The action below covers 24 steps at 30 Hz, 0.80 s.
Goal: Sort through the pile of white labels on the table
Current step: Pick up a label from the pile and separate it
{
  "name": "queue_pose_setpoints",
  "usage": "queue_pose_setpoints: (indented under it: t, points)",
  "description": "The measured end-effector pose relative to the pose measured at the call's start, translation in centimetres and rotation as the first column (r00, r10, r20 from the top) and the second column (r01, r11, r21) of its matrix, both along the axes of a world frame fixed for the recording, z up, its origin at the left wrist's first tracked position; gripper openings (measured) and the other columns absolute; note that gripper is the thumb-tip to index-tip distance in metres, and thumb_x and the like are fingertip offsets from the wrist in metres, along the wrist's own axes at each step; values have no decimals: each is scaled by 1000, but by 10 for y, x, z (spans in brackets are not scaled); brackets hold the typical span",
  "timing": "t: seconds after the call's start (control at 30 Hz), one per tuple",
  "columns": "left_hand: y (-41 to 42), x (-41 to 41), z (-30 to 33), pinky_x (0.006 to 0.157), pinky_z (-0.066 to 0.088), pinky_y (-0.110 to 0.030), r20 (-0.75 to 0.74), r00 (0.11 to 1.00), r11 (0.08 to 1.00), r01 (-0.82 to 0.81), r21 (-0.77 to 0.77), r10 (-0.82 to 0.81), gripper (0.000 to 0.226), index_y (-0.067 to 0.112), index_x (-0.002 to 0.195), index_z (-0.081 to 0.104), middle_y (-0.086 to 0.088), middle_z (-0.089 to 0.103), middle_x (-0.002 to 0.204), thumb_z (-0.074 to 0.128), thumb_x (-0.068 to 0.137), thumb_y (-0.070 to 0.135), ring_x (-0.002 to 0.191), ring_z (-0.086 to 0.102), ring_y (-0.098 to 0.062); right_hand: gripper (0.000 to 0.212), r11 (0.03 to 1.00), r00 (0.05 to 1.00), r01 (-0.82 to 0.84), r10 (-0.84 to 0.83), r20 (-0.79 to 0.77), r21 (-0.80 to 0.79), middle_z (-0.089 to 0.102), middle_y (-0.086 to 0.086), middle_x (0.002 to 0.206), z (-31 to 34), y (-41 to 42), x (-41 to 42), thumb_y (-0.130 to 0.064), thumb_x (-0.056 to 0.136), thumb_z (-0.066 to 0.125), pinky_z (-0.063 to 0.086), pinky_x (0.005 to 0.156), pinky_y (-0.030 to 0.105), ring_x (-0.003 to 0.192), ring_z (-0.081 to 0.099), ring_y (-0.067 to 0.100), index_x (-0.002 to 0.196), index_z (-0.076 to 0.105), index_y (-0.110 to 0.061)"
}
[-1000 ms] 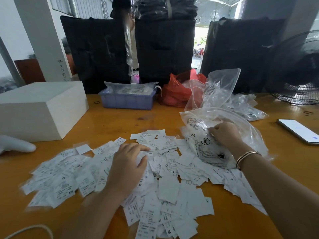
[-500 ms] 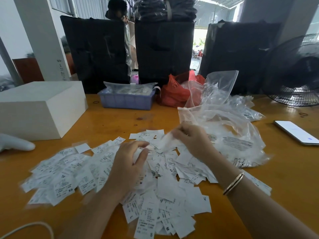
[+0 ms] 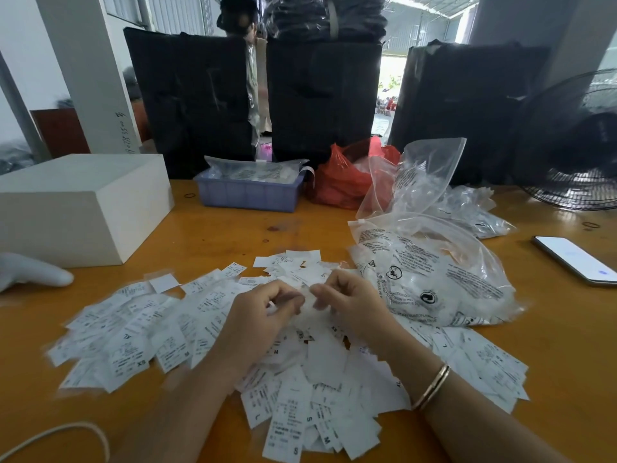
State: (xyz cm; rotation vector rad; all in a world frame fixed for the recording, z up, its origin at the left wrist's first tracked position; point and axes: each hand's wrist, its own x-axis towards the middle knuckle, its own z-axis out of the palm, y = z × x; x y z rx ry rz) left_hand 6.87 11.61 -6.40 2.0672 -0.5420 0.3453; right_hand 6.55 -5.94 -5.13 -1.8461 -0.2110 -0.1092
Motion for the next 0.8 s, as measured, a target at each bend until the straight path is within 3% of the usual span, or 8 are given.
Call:
queue_pose_setpoints:
  t: [0.1, 0.23, 0.4, 0.53, 0.6, 0.67, 0.73, 0.8]
  points:
    - [-2, -1, 1, 66, 45, -5, -42, 999, 998, -20, -54, 17, 17, 29, 83, 69, 24, 68, 77, 59, 83, 42, 72, 63, 2, 31, 970, 998, -41, 49, -27, 238, 69, 1, 69, 0, -3, 1, -35, 71, 71, 52, 66, 24, 68, 63, 15, 68, 51, -12]
    - [-4, -3, 2, 55, 51, -16, -53, 997, 996, -58, -68, 54, 8, 31, 85, 68, 27, 68, 78, 61, 88, 32, 59, 63, -12, 29, 784, 977, -84, 187, -106, 615, 72, 18, 94, -1, -11, 1, -21, 69, 74, 58, 73, 30, 86, 70, 28, 73, 48, -8]
    - [-3, -1, 1, 39, 41, -15, -42, 994, 990, -108, -85, 105, 10, 30, 93, 69, 28, 68, 77, 60, 90, 27, 39, 48, -10, 14, 680, 980, 25, 129, -153, 733, 71, 21, 97, 0, -19, 4, -8, 79, 63, 58, 67, 33, 82, 71, 29, 81, 49, -7]
    - [-1, 1, 1, 57, 52, -15, -65, 982, 976, -185, -114, 178, 16, 32, 97, 66, 19, 70, 75, 60, 92, 18, 69, 65, -7, 17, 682, 976, 129, 42, -214, 720, 59, 10, 75, 1, -21, 10, 6, 95, 42, 54, 58, 26, 55, 57, 12, 98, 53, -7]
    - [-1, 2, 1, 63, 47, -5, -68, 980, 972, -196, -132, 188, 15, 31, 92, 66, 17, 69, 81, 61, 90, 16, 79, 62, 7, 26, 839, 979, 149, -51, -196, 524, 51, 5, 72, 1, -21, 10, 5, 97, 35, 40, 47, 18, 46, 42, 4, 97, 56, -11]
    - [-1, 3, 1, 65, 45, -2, -73, 978, 969, -206, -139, 197, 16, 34, 87, 63, 18, 68, 85, 62, 90, 18, 82, 60, 11, 21, 981, 981, 191, -191, -19, -20, 55, -2, 74, 1, -22, 9, -10, 99, 41, 36, 45, 15, 45, 41, 0, 93, 60, -18]
    - [-1, 4, 0, 63, 44, -2, -81, 972, 965, -229, -130, 219, 15, 33, 85, 61, 17, 68, 85, 60, 91, 19, 82, 60, 11, 20, 789, 970, 225, -127, 207, -572, 61, -8, 87, -1, -22, 8, -35, 97, 47, 44, 54, 17, 59, 51, 0, 99, 64, -25]
    - [0, 5, -1, 62, 46, -4, -83, 966, 960, -253, -123, 244, 15, 29, 84, 59, 16, 68, 85, 57, 92, 16, 80, 62, 8, 33, 562, 974, 219, -79, 212, -798, 56, -12, 101, -2, -22, 6, -52, 92, 46, 43, 63, 25, 75, 55, 8, 114, 62, -32]
